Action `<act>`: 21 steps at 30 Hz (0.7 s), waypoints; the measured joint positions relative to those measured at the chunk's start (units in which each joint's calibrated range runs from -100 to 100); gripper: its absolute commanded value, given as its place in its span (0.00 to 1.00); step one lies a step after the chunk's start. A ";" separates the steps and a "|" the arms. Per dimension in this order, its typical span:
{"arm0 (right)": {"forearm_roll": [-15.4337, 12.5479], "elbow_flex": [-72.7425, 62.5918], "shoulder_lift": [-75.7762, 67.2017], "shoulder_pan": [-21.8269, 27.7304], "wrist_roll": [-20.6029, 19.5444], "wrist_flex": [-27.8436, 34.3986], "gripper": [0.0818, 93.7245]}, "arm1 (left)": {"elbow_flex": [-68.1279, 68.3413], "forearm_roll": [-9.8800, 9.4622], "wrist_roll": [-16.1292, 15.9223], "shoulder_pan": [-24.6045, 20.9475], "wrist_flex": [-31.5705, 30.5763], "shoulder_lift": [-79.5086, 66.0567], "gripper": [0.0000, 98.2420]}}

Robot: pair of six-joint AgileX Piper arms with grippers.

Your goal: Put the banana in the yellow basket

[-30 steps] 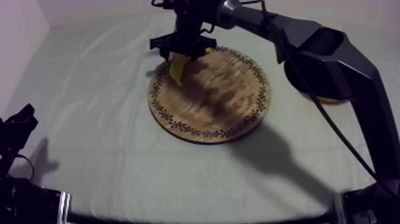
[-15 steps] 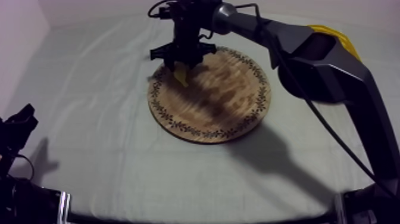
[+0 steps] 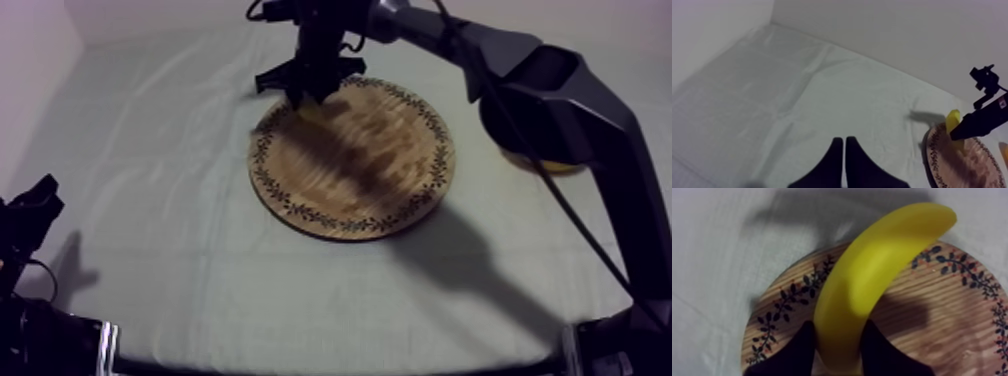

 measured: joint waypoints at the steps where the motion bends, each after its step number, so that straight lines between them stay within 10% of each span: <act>1: -0.49 1.28 -1.25 0.25 0.11 -0.69 0.15 | 0.00 0.00 0.00 0.00 0.00 0.00 0.00; 21: -2.92 57.01 -49.64 10.06 9.06 -13.90 0.15 | 0.00 0.00 0.00 0.00 0.00 0.00 0.00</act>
